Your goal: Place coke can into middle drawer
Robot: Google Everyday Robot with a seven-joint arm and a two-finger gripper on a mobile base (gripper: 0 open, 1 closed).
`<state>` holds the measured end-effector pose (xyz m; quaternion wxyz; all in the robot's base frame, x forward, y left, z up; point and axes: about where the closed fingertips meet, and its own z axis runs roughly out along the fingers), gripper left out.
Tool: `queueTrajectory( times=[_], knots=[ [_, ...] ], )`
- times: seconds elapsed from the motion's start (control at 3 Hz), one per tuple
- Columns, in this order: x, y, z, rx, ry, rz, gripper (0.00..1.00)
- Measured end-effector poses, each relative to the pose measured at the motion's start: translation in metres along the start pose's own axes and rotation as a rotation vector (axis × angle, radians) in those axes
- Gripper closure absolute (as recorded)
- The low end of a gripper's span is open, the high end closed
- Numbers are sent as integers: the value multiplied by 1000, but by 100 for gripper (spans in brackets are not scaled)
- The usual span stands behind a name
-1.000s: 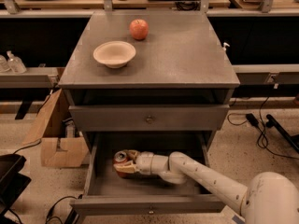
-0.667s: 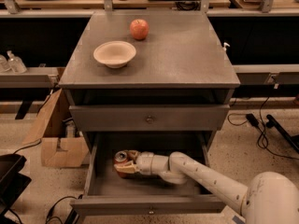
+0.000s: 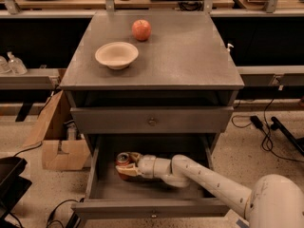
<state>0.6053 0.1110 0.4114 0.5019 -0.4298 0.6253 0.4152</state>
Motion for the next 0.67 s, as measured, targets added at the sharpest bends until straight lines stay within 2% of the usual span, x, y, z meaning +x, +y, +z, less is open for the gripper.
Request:
queueTrajectory(
  times=[0.33,0.67],
  knots=[
    [0,1,2,-3,-1,0,9],
    [-1,2,3,-6,-2,0,0]
  ],
)
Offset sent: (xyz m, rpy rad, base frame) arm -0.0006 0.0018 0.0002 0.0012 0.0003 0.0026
